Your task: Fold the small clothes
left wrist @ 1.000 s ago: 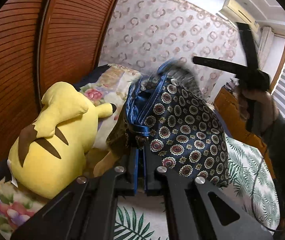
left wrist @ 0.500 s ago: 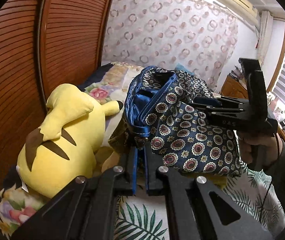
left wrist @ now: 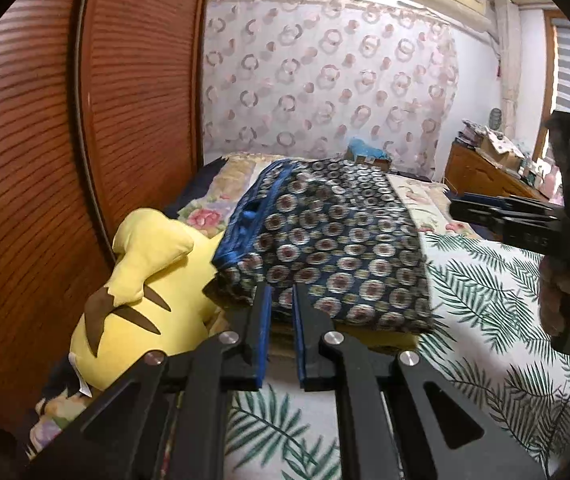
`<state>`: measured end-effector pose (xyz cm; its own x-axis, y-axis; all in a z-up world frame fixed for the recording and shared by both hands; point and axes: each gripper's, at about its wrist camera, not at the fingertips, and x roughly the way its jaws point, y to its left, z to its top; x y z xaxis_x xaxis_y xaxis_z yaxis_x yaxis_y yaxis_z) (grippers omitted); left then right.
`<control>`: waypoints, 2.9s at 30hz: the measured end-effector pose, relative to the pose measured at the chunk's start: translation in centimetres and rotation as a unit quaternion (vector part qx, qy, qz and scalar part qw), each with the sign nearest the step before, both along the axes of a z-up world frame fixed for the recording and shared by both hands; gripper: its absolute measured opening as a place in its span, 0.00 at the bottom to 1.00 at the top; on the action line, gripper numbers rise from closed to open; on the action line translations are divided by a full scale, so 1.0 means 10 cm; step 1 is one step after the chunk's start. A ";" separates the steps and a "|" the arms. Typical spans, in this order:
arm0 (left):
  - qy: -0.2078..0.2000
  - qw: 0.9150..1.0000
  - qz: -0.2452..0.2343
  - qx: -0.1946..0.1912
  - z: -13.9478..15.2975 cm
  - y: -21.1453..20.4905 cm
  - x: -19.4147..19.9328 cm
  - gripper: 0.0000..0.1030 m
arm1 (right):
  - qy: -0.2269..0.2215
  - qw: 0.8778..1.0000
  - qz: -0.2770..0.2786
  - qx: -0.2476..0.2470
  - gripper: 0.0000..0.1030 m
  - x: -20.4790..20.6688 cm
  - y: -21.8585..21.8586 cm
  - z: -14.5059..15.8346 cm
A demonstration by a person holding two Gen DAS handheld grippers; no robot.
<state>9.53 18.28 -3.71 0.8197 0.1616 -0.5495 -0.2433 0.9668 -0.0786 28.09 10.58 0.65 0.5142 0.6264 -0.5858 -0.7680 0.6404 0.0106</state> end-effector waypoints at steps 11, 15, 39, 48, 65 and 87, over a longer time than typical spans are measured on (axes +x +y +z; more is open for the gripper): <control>-0.013 0.999 -0.031 0.023 0.19 -0.61 -0.14 0.09 | -0.017 0.997 -0.073 0.025 0.70 -0.66 -0.99 0.19; -0.016 0.998 -0.052 0.019 0.24 -0.88 -0.11 0.10 | -0.028 0.994 -0.103 0.035 0.82 -0.87 -1.28 0.26; -0.057 0.993 -0.096 0.047 0.71 -1.66 0.00 0.15 | -0.084 0.956 -0.269 0.079 0.85 -1.40 -2.46 0.57; -0.059 0.993 -0.093 0.050 0.72 -1.66 -0.03 0.16 | -0.087 0.954 -0.276 0.078 0.85 -1.40 -2.51 0.57; -0.059 0.993 -0.093 0.050 0.72 -1.68 -0.04 0.16 | -0.089 0.950 -0.289 0.073 0.85 -1.38 -2.54 0.55; -0.063 0.993 -0.082 0.061 0.72 -1.70 -0.05 0.17 | -0.089 0.950 -0.289 0.073 0.85 -1.38 -2.53 0.54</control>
<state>8.99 1.32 3.53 0.9017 0.0799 -0.4250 -0.0777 0.9967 0.0224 14.31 -14.72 6.08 0.8799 0.2766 -0.3864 -0.2857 0.9577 0.0351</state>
